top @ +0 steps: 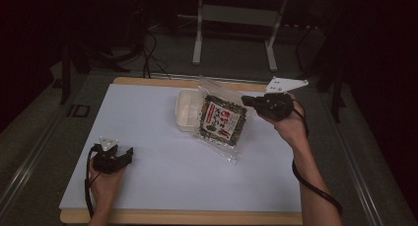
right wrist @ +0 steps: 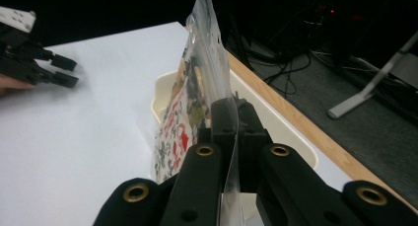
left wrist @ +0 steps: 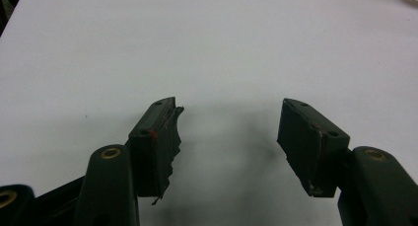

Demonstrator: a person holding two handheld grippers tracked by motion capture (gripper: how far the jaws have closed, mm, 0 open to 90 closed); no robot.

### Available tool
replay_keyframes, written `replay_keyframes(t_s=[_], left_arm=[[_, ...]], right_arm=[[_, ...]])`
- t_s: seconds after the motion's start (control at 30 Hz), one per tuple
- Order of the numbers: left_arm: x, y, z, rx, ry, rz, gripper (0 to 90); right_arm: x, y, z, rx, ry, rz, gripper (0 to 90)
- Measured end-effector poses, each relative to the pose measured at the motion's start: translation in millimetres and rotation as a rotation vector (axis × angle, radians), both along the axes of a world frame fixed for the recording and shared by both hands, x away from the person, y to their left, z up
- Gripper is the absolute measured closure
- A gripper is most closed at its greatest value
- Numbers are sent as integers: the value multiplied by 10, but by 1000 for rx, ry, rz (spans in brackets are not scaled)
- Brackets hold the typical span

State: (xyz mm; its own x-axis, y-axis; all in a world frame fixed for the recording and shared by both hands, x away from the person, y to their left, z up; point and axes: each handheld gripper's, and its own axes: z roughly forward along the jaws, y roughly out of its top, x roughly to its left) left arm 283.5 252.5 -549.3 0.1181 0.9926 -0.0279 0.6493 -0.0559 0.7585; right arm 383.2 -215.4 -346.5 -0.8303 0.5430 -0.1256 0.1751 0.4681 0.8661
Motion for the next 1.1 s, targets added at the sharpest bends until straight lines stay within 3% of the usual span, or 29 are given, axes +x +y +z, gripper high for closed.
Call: replay_keyframes(t_s=[0.13, 0.4, 1.1], left_arm=[[0, 0, 0, 1, 1, -1, 407], [0, 0, 1, 0, 1, -1, 407], [-2, 7, 2, -2, 3, -1, 407]], right_arm=[[-2, -32, 28, 33, 7, 12, 897], [-15, -59, 128, 52, 3, 11, 897], [13, -104, 427, 91, -76, -22, 897]])
